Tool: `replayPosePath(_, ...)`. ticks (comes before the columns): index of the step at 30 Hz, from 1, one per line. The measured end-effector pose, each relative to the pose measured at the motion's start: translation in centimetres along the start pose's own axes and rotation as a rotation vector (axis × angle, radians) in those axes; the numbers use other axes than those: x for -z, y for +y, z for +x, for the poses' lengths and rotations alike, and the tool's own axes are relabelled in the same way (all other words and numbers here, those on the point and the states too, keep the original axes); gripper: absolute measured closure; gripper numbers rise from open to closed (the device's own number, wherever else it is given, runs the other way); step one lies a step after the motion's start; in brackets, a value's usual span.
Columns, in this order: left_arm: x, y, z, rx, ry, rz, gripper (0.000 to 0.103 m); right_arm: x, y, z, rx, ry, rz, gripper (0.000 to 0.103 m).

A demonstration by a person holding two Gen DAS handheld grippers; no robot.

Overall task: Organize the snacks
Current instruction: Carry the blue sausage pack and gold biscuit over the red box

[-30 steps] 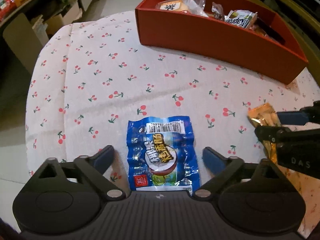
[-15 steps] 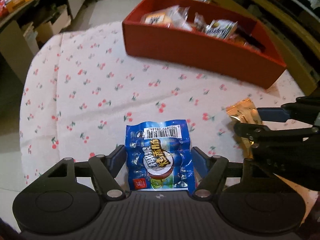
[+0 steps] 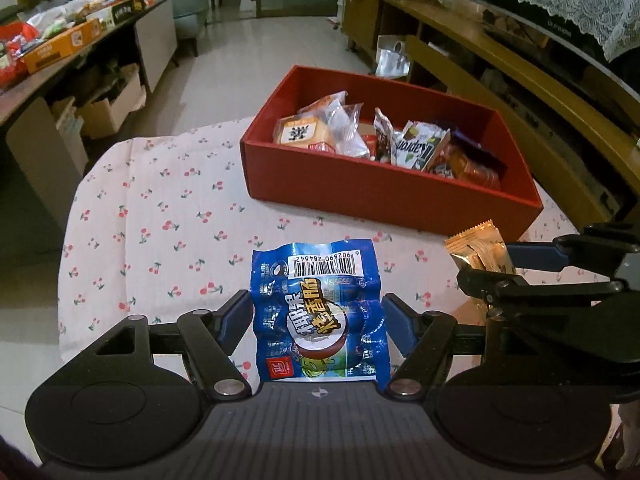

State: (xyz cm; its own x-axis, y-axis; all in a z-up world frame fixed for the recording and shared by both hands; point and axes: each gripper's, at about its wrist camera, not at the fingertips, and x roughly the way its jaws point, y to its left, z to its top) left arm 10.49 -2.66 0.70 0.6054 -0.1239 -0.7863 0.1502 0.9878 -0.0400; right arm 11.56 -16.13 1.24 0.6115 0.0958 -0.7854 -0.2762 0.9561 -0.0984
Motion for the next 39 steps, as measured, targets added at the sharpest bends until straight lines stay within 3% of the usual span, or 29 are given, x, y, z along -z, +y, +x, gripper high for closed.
replayPosePath(26, -4.0, -1.5, -1.6, -0.003, -0.149, 0.020, 0.027, -3.1, -2.6, -2.5, 0.075, -0.127, 0.067, 0.049)
replayPosePath(39, -7.2, -2.5, -0.3, -0.012, -0.197, 0.047, 0.028, -5.7, -4.8, -1.4, 0.117, -0.162, 0.113, 0.049)
